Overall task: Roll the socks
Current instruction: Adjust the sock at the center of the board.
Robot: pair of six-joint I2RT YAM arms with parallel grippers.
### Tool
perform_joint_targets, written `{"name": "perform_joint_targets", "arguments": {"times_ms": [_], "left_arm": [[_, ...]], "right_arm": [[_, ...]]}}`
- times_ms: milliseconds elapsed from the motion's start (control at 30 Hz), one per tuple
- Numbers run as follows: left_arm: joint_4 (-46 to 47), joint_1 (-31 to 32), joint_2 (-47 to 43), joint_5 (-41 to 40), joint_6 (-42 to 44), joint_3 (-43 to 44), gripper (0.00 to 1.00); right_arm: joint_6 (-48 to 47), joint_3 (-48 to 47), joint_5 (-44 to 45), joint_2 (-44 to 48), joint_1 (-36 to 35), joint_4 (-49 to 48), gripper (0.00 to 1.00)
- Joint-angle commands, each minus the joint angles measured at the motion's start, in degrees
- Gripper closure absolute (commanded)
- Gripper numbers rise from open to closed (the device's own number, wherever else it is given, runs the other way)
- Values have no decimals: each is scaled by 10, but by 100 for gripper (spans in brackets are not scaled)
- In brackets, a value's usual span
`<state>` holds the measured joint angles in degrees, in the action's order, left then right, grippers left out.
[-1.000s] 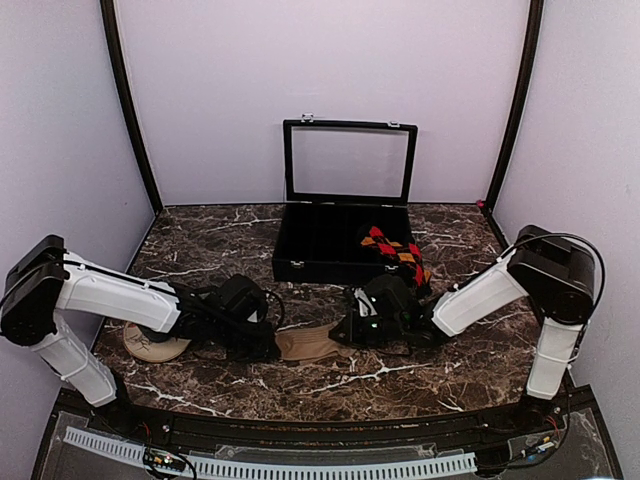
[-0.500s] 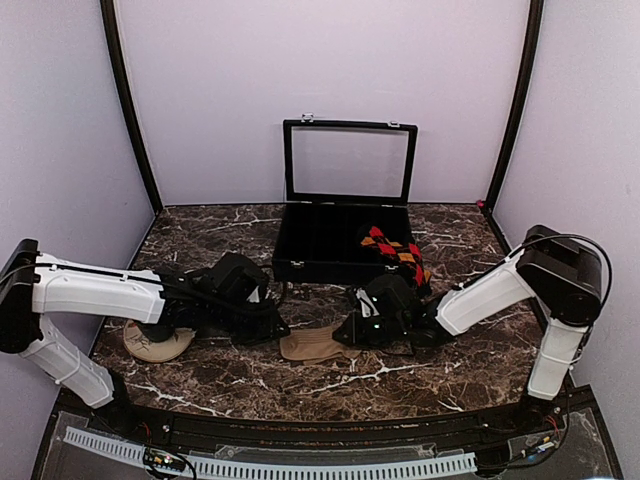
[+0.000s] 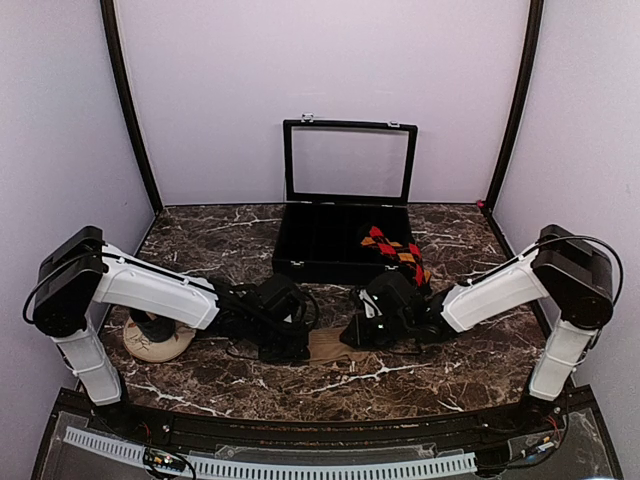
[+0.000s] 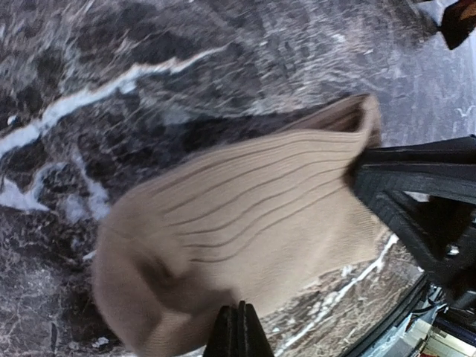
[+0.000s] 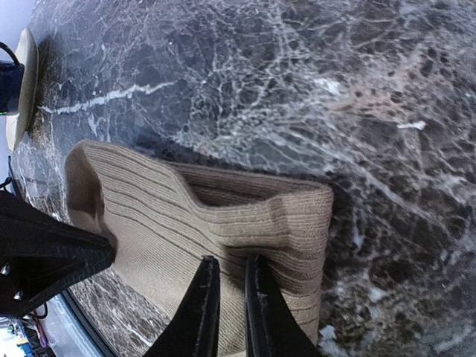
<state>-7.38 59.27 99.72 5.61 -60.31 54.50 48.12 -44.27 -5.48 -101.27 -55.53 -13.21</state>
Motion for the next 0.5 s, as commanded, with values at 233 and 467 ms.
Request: {"name": "perform_joint_targets", "arguments": {"times_ms": [233,467], "left_arm": [[-54,4,13,-13,-16,6,100],[-61,0,33,-22,8,17,100]], "right_arm": [[-55,-1,34,59,-5,111,87],[-78,5,16,68,-8,143,89]]}}
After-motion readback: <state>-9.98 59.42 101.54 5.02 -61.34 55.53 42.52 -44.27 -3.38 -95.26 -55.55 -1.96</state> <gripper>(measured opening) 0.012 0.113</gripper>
